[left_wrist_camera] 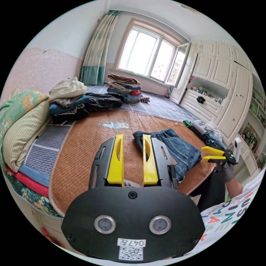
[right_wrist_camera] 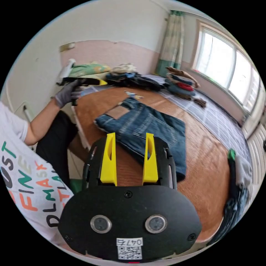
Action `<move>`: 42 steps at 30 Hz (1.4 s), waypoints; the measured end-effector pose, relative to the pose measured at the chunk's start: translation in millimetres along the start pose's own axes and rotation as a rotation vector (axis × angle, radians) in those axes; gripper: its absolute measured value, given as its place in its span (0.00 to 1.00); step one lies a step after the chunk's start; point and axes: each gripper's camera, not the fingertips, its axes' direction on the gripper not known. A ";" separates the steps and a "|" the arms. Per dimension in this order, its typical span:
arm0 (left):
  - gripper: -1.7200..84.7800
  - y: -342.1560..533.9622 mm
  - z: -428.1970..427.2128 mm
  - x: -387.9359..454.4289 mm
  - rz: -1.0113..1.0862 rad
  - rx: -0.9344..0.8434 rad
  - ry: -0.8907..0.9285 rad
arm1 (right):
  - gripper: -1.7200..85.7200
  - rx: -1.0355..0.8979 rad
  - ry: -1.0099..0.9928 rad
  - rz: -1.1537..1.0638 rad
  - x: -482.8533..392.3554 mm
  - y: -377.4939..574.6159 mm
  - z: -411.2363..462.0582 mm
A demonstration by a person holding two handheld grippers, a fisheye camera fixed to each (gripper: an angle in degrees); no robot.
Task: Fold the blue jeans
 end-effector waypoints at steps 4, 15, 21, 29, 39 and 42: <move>0.14 7.7 22.1 46.6 -0.034 -0.085 0.029 | 0.17 -0.003 -0.108 -0.225 -105.2 -13.0 53.1; 0.14 100.2 58.6 180.0 -0.172 -0.090 -0.128 | 0.05 -0.055 0.040 -0.383 -211.6 27.6 146.8; 0.14 79.8 92.9 245.5 -0.168 -0.109 -0.077 | 0.03 0.251 -0.126 0.129 -10.1 82.2 65.5; 0.15 72.4 141.7 362.3 -0.019 -0.183 -0.228 | 0.09 0.388 0.317 1.046 201.0 483.4 -19.1; 0.14 33.4 238.7 573.4 0.349 -0.238 -0.315 | 0.07 0.438 0.346 1.059 47.3 640.9 86.6; 0.13 27.1 269.8 635.8 0.451 -0.239 -0.326 | 0.05 0.366 0.193 0.917 35.1 582.5 146.0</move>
